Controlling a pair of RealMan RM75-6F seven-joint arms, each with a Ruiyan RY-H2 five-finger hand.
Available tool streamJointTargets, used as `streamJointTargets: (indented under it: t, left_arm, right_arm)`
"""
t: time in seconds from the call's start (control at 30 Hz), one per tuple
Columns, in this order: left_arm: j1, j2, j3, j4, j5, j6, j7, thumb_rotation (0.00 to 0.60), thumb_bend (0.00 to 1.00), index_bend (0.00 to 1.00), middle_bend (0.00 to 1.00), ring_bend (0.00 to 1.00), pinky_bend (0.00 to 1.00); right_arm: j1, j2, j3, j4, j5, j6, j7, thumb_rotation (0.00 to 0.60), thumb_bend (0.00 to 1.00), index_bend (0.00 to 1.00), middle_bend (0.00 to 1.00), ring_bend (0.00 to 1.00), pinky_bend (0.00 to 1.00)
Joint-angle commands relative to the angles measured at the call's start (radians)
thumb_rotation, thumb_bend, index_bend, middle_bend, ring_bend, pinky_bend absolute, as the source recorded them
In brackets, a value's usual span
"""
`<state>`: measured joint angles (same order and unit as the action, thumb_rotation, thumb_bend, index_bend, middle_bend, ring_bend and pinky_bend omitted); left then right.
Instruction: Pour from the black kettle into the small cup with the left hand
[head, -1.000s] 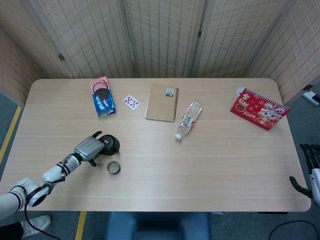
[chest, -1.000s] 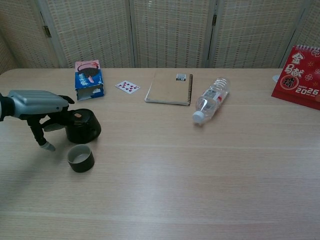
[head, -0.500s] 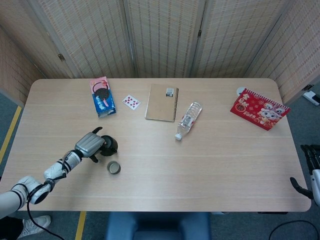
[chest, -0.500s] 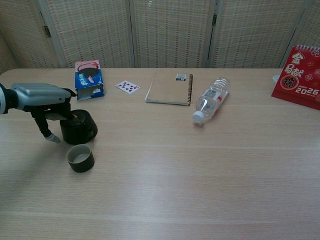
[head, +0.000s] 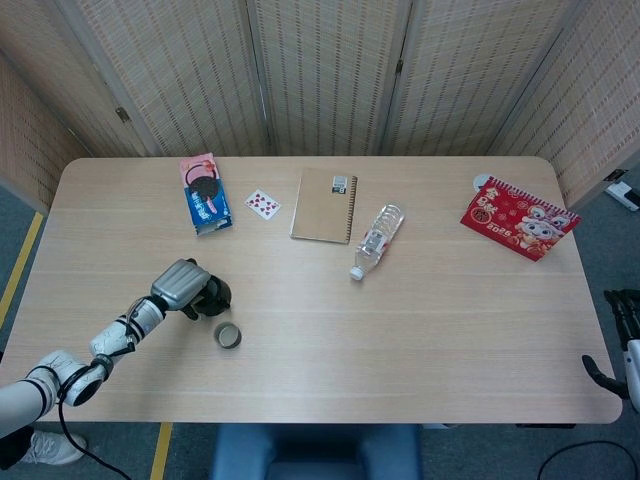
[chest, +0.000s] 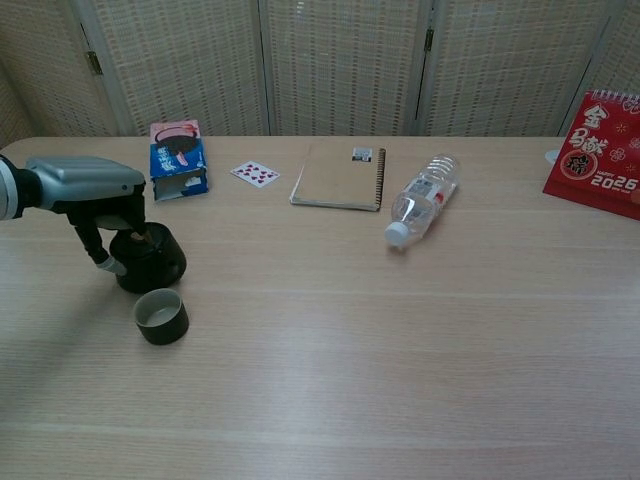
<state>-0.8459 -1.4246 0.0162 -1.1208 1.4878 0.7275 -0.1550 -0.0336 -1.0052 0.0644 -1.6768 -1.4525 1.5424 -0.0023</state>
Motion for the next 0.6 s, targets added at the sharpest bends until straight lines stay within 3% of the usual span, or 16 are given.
streamJointTargets:
  t: [0.03,0.27,0.6]
  left_arm:
    - [-0.001,0.001,-0.004,-0.002,-0.007,-0.003,0.009,0.600,0.16,0.99,1.00,0.88,0.44]
    - [0.000,0.007,-0.016,-0.015,-0.027,-0.006,0.025,0.584,0.16,0.99,1.00,0.88,0.50]
    - [0.011,0.012,-0.028,-0.021,-0.036,0.019,0.029,0.434,0.12,0.99,1.00,0.89,0.50]
  right_arm:
    - [0.000,0.000,0.000,0.002,0.002,-0.001,0.004,0.600,0.29,0.03,0.12,0.25,0.00]
    - [-0.001,-0.002,0.001,0.008,0.006,-0.005,0.009,0.600,0.29,0.03,0.13,0.25,0.00]
    - [0.001,0.000,0.003,0.006,0.006,-0.005,0.008,0.600,0.29,0.03,0.13,0.25,0.00]
